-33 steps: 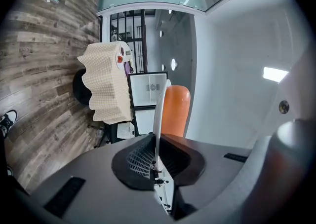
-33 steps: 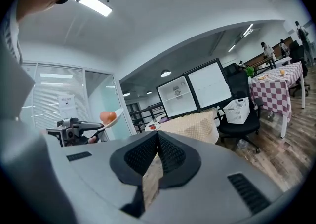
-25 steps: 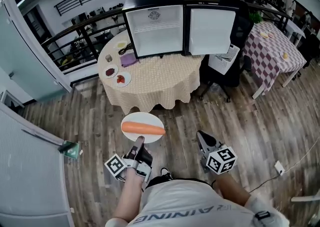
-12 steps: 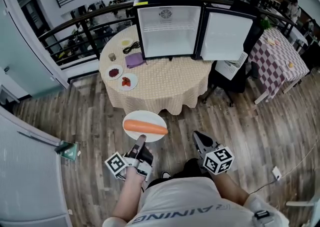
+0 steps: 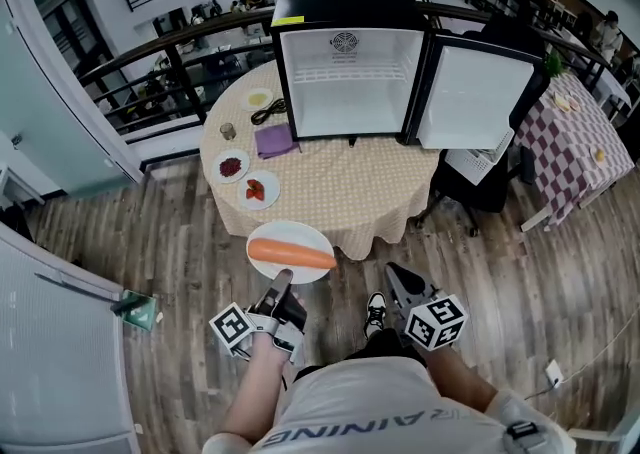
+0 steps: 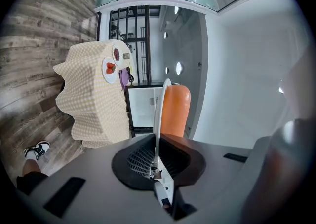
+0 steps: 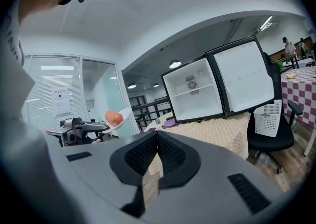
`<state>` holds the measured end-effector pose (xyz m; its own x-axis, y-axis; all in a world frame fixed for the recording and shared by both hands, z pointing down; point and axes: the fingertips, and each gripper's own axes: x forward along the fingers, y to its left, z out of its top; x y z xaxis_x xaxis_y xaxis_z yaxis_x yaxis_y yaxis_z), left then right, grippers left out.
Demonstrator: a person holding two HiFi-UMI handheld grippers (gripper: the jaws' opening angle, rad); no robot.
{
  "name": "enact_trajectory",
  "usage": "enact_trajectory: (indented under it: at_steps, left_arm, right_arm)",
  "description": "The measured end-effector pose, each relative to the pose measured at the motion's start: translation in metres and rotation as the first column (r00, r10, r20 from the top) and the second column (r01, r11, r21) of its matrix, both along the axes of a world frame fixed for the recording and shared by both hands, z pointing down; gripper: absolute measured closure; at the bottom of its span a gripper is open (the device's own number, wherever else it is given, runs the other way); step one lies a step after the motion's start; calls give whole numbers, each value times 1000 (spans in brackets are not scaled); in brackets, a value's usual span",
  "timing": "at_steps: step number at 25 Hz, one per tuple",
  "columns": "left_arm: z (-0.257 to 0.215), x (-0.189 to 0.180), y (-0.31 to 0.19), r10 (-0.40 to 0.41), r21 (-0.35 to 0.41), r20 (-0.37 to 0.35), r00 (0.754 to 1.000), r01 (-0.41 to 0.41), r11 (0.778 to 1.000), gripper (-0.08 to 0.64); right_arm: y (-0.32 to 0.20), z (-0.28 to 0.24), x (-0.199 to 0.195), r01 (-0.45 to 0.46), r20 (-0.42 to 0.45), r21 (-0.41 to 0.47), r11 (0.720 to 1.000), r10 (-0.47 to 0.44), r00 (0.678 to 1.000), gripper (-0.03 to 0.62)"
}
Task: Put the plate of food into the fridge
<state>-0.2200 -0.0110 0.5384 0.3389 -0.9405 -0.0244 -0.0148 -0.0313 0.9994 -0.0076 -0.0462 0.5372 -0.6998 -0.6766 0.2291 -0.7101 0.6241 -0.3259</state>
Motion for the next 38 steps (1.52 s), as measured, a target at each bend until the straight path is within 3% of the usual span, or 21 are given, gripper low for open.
enact_trajectory:
  at_steps: [6, 19, 31, 35, 38]
  left_arm:
    - [-8, 10, -68, -27, -4, 9, 1000, 27, 1000, 534]
    - [-10, 63, -192, -33, -29, 21, 999, 33, 999, 534]
    - [-6, 64, -243, -30, -61, 9, 1000, 30, 998, 534]
    - [-13, 57, -279, 0, -36, 20, 1000, 0, 999, 534]
    - [-22, 52, -310, 21, -25, -13, 1000, -21, 999, 534]
  right_arm:
    - [-73, -8, 6, 35, 11, 7, 999, -35, 999, 570]
    - [-204, 1, 63, 29, 39, -24, 999, -28, 999, 570]
    - [-235, 15, 55, 47, 34, -71, 996, -45, 998, 569]
    - [-248, 12, 47, 11, 19, -66, 998, -10, 1000, 571]
    - [-254, 4, 39, -33, 24, -63, 998, 34, 999, 570]
